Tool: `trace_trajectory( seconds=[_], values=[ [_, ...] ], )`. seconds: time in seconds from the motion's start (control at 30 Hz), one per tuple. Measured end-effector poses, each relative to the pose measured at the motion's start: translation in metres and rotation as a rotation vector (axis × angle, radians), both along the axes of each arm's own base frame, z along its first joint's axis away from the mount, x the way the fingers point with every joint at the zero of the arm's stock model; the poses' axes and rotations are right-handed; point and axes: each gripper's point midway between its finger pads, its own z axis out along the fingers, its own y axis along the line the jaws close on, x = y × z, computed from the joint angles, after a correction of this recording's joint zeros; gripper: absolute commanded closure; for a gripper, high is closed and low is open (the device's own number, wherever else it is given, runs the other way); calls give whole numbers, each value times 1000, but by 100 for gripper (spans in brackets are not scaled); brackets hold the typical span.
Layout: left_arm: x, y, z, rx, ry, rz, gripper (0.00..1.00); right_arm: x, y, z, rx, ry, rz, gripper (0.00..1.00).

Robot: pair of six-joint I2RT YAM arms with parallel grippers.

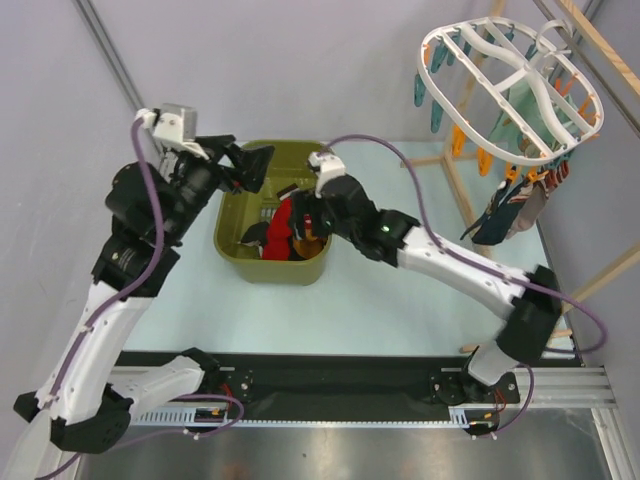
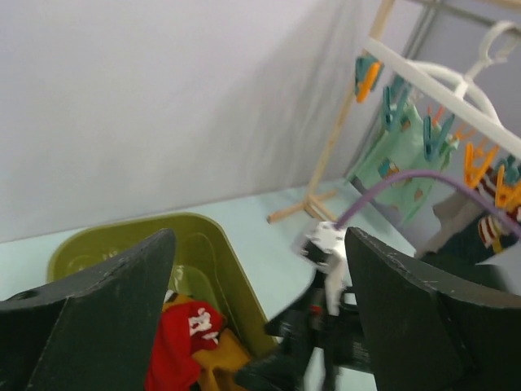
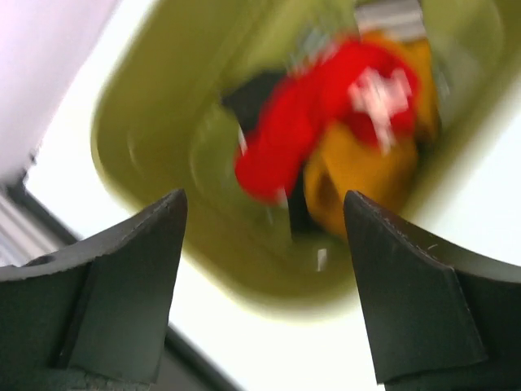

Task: Remove the socks clipped to the hanger
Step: Place the sock in the bin.

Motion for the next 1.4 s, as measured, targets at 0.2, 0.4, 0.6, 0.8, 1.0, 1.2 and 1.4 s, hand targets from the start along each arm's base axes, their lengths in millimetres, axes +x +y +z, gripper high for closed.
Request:
trace_trajectory(
  seconds=[0.2, 0.4, 0.6, 0.8, 1.0, 1.2, 1.4],
  values=[
    [17, -45, -32, 47, 82, -154, 16, -79, -106, 24, 22, 11, -110, 12],
    [11, -108, -55, 87, 131, -321, 15, -94, -228, 35, 65, -75, -387, 15],
    [-5, -155, -57, 100, 130, -464, 16, -88, -319, 23, -12, -81, -704, 19],
    [-18, -190, -65, 71, 68, -595, 17, -90, -352, 13, -73, -44, -817, 21],
    [-18, -242, -110, 76, 106, -704, 20, -91, -362, 29, -78, -64, -833, 22],
    [-8, -260, -130, 58, 154, -712, 20, -79, -350, 10, -77, -95, -779, 28],
    [-6, -259, -104, 7, 123, -697, 22, -55, -359, -37, -171, -131, -850, 31]
  ],
)
